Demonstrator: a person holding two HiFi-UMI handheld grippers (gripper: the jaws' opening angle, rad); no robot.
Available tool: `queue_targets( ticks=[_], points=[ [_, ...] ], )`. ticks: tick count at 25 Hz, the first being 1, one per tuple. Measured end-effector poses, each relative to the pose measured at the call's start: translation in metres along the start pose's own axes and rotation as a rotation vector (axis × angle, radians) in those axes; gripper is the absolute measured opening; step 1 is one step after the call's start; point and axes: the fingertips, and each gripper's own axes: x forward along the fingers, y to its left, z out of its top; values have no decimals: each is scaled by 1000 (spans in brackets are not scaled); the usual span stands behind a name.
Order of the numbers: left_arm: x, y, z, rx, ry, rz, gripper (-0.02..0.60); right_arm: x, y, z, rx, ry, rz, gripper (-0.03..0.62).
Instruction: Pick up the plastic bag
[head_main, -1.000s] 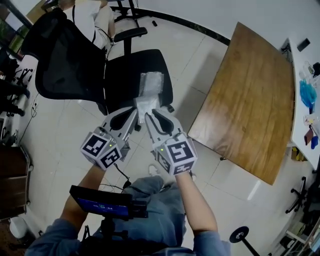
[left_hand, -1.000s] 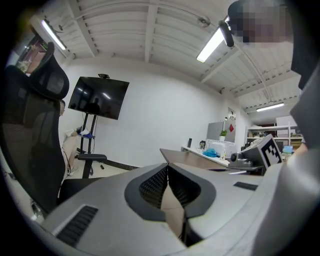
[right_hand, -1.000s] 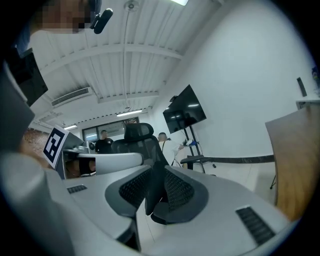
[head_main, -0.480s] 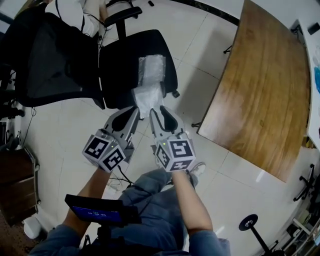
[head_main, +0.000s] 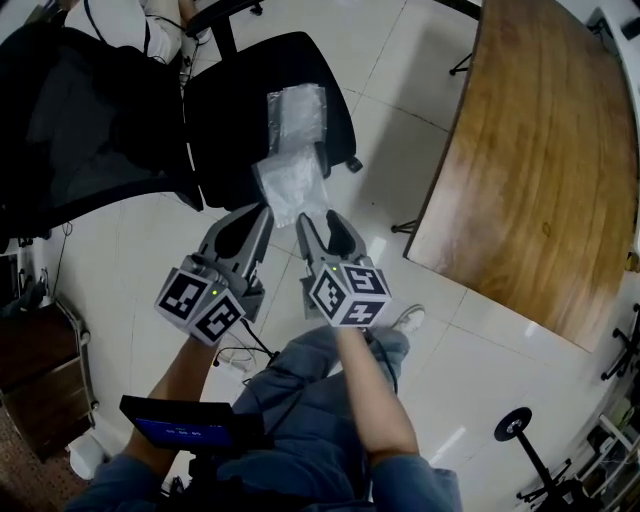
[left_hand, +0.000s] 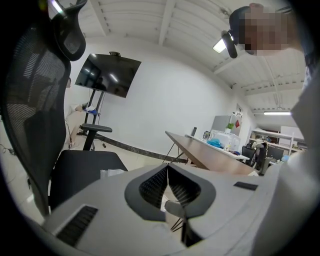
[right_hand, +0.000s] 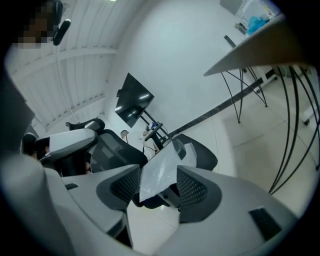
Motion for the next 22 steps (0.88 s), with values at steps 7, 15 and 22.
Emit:
queue_targets(
  ticks=[7, 15, 22],
  points=[
    [0, 8, -10, 16, 31, 7, 12, 18, -23, -34, 268, 19, -29, 242],
    [-1, 11, -9, 6, 33, -5, 11, 41, -7, -30, 471, -46, 93, 239],
    [2, 16, -9, -4, 39, -3, 11, 45, 4, -32, 460, -32, 165, 6]
  ],
)
